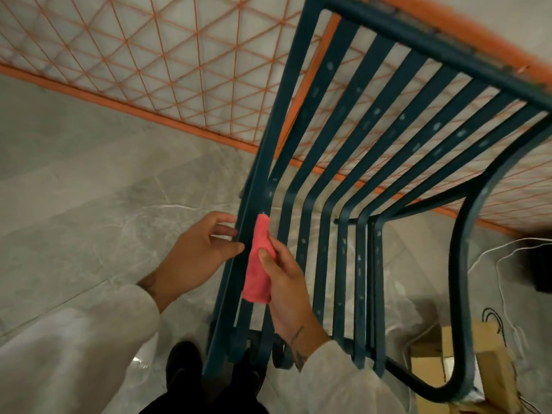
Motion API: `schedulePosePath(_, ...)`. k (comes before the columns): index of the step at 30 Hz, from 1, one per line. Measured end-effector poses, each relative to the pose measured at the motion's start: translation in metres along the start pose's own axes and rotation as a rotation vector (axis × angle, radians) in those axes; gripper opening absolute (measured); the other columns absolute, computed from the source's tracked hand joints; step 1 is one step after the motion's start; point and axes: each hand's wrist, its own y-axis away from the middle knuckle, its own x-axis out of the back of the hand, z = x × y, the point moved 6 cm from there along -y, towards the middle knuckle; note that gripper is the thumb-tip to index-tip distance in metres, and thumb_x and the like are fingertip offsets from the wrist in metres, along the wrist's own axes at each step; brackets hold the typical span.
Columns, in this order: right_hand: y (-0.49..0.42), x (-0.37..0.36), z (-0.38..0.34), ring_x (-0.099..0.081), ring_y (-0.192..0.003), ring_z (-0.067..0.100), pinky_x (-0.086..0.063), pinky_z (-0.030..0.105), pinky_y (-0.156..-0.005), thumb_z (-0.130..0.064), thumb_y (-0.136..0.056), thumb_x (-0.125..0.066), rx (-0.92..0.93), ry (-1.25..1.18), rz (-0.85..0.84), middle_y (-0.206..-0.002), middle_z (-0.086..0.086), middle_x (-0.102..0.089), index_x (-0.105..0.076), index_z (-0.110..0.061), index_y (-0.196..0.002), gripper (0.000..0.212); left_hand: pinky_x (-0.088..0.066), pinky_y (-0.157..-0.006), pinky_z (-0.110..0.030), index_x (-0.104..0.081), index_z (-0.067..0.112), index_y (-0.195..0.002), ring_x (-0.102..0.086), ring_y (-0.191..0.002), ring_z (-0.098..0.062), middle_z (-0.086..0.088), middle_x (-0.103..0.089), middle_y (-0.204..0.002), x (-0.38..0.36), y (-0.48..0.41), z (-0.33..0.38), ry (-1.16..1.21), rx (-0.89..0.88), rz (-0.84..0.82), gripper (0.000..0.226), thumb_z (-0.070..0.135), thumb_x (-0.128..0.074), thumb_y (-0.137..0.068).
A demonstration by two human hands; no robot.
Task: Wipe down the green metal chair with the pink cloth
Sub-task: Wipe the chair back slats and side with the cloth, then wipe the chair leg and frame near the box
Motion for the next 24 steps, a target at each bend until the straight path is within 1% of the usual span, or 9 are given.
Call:
schedulePosePath(4, -0.006, 0.007, -0.062, -0.058, -0.124, 0.019, -0.050, 0.051, -0.101, -0.031, -0.091, -0.061, 0.135, -0.146, -0.002, -0.135, -0.011, -0.061, -0.062, -0.039, -0.130, 0.040, -0.052, -0.084, -0.023, -0.059, 0.027, -0.122, -0.062, -0.097, -0.002, 0.007, -0.066, -0.109, 0.014, -0.027, 0.060, -0.069, -0.160, 0.085, 0.038, 0.018, -0.071, -0.086)
schedulePosePath(7, -0.018, 0.009, -0.132, -0.058, -0.124, 0.019, -0.052, 0.050, -0.099, -0.033, -0.088, -0.060, 0.254, -0.231, -0.020, -0.136, -0.008, -0.061, -0.063, -0.039, -0.128, 0.041, -0.053, -0.085, -0.026, -0.060, 0.029, -0.122, -0.063, -0.099, -0.005, 0.009, -0.066, -0.111, 0.026, -0.045, 0.111, -0.111, -0.252, 0.141, 0.038, 0.022, -0.070, -0.086)
schedulePosePath(10, -0.035, 0.015, -0.211, -0.062, -0.118, 0.012, -0.051, 0.046, -0.101, -0.028, -0.096, -0.056, 0.438, -0.197, 0.001, -0.132, -0.011, -0.063, -0.059, -0.038, -0.133, 0.038, -0.049, -0.087, -0.024, -0.057, 0.027, -0.127, -0.061, -0.101, -0.004, 0.011, -0.064, -0.113, 0.031, -0.066, 0.168, -0.161, -0.385, 0.169, 0.041, 0.025, -0.068, -0.088)
schedulePosePath(14, -0.051, 0.011, -0.314, -0.052, -0.126, 0.005, -0.046, 0.032, -0.108, -0.024, -0.103, -0.050, 0.916, 0.241, 0.264, -0.140, -0.016, -0.052, -0.051, -0.035, -0.141, 0.040, -0.047, -0.096, -0.029, -0.051, 0.024, -0.137, -0.058, -0.112, -0.009, 0.008, -0.058, -0.127, 0.033, -0.093, 0.236, -0.249, -0.585, 0.278, 0.051, 0.018, -0.067, -0.089)
schedulePosePath(15, -0.059, 0.006, -0.332, -0.049, -0.128, 0.008, -0.044, 0.032, -0.109, -0.023, -0.104, -0.047, 1.009, 0.383, 0.329, -0.141, -0.014, -0.049, -0.051, -0.033, -0.142, 0.039, -0.045, -0.098, -0.028, -0.049, 0.025, -0.139, -0.055, -0.117, -0.010, 0.006, -0.056, -0.132, 0.031, -0.099, 0.252, -0.301, -0.629, 0.313, 0.053, 0.015, -0.066, -0.089)
schedulePosePath(17, -0.081, -0.008, -0.354, -0.043, -0.135, 0.022, -0.040, 0.043, -0.112, -0.018, -0.101, -0.043, 1.157, 0.768, 0.410, -0.149, 0.000, -0.043, -0.050, -0.026, -0.143, 0.043, -0.042, -0.100, -0.028, -0.048, 0.022, -0.140, -0.050, -0.124, -0.016, 0.000, -0.051, -0.138, 0.022, -0.107, 0.283, -0.436, -0.713, 0.368, 0.055, 0.008, -0.062, -0.089)
schedulePosePath(19, -0.106, -0.011, -0.358, -0.043, -0.134, 0.030, -0.033, 0.047, -0.114, -0.010, -0.092, -0.048, 1.174, 1.118, 0.415, -0.148, 0.007, -0.045, -0.047, -0.020, -0.145, 0.053, -0.039, -0.103, -0.030, -0.053, 0.013, -0.135, -0.050, -0.125, -0.024, -0.010, -0.054, -0.134, 0.001, -0.114, 0.314, -0.557, -0.797, 0.378, 0.053, -0.003, -0.058, -0.085)
schedulePosePath(20, -0.114, -0.009, -0.358, -0.046, -0.129, 0.031, -0.032, 0.045, -0.113, -0.007, -0.089, -0.053, 1.171, 1.191, 0.395, -0.142, 0.007, -0.051, -0.045, -0.016, -0.145, 0.058, -0.036, -0.103, -0.029, -0.056, 0.008, -0.132, -0.051, -0.122, -0.028, -0.014, -0.056, -0.131, -0.008, -0.117, 0.325, -0.627, -0.829, 0.375, 0.052, -0.008, -0.057, -0.082)
schedulePosePath(24, -0.119, 0.029, -0.358, -0.049, -0.121, 0.030, -0.032, 0.040, -0.112, -0.004, -0.087, -0.052, 1.146, 1.222, 0.381, -0.132, 0.008, -0.056, -0.046, -0.013, -0.144, 0.058, -0.040, -0.093, -0.031, -0.061, 0.006, -0.124, -0.059, -0.107, -0.032, -0.016, -0.062, -0.120, -0.038, -0.125, 0.340, -0.794, -0.898, 0.372, 0.046, -0.009, -0.058, -0.081)
